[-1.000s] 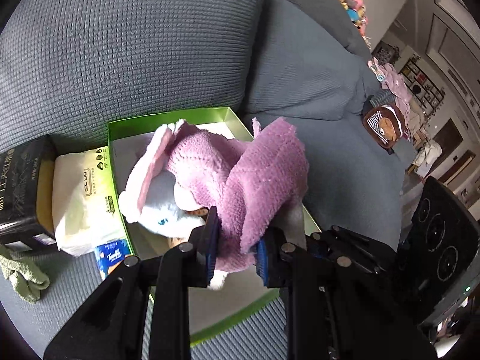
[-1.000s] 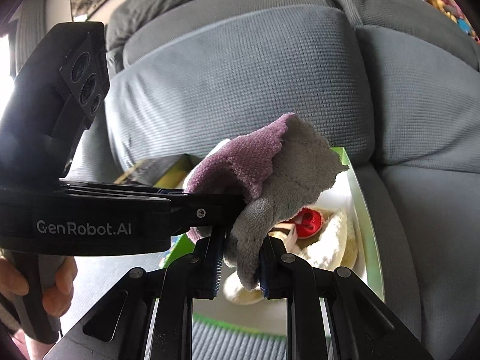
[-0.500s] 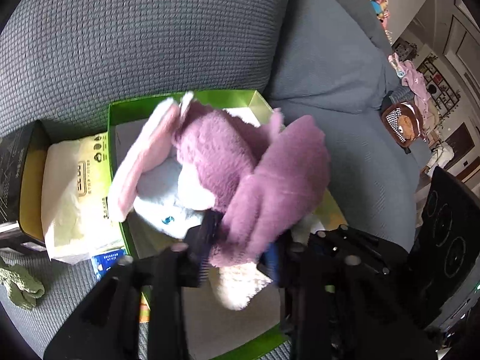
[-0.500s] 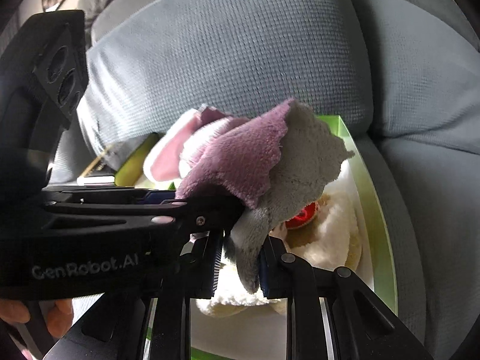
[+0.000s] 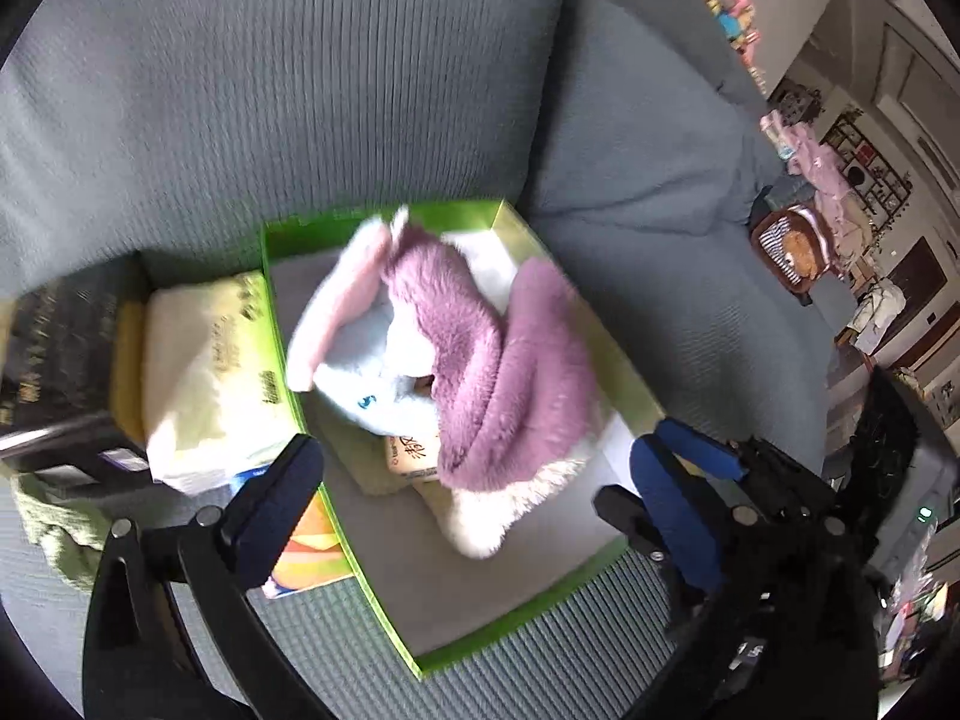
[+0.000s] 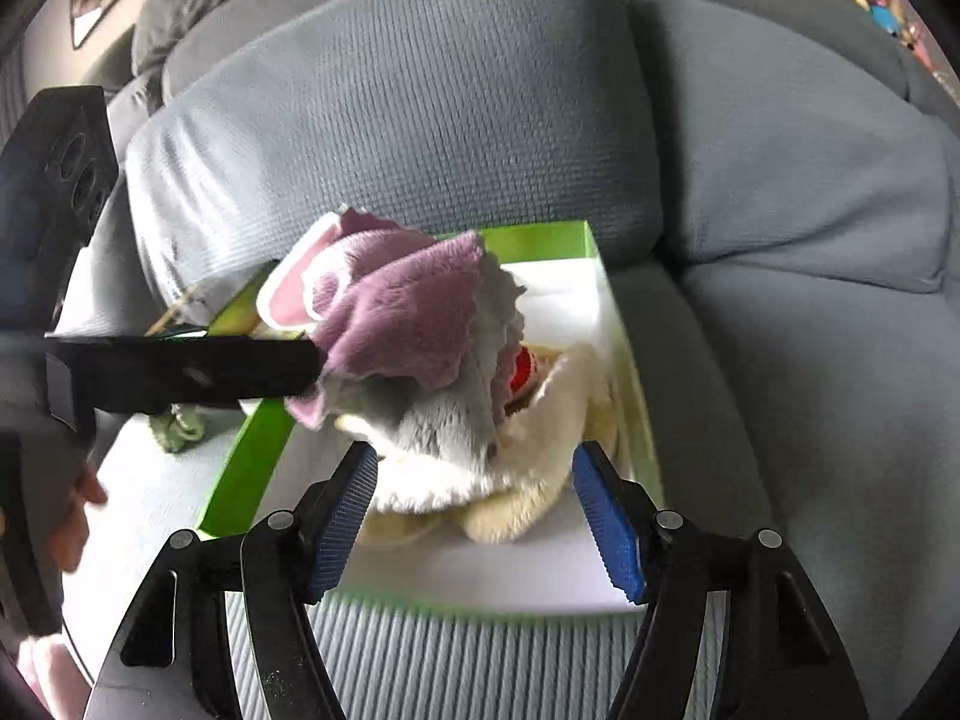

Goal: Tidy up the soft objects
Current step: 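Withdraw the right gripper toward the green knit cloth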

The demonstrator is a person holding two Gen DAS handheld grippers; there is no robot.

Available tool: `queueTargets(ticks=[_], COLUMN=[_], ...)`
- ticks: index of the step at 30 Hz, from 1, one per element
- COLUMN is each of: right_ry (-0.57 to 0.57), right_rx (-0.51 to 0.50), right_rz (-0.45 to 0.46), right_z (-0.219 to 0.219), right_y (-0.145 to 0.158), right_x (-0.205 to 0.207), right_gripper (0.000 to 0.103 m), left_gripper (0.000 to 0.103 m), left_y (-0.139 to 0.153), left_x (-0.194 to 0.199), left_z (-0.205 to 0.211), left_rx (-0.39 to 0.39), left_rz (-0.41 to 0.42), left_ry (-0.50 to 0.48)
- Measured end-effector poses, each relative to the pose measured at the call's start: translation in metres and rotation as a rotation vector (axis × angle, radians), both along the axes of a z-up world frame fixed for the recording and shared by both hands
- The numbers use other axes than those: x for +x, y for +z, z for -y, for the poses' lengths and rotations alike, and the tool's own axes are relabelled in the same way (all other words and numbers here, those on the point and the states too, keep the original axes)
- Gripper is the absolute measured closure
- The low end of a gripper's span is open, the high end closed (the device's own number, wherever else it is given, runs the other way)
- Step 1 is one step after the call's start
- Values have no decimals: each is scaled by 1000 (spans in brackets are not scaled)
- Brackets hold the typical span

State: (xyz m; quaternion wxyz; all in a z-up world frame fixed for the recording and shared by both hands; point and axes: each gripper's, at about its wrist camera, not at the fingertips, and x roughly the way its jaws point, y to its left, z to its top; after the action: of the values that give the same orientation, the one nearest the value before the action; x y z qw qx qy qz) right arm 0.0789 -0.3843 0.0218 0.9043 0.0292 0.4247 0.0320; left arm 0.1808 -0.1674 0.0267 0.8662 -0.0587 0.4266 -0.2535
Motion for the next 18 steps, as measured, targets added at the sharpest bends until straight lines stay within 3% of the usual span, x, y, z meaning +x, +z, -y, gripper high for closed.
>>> queueTargets(ticks=[7,18], right_ry=[11,240], right_rx=[48,73], right_rz=[62,17], right_z=[-9,-98], right_y=[21,13], right_x=[-38,-72], right_gripper=[30,30], left_gripper=[1,1], left_y=[15,-45], left_x=[-56,-142], left_z=[-55,-181], left_rx=[-32,1], left_rz=[105,22], left_ry=[73,379])
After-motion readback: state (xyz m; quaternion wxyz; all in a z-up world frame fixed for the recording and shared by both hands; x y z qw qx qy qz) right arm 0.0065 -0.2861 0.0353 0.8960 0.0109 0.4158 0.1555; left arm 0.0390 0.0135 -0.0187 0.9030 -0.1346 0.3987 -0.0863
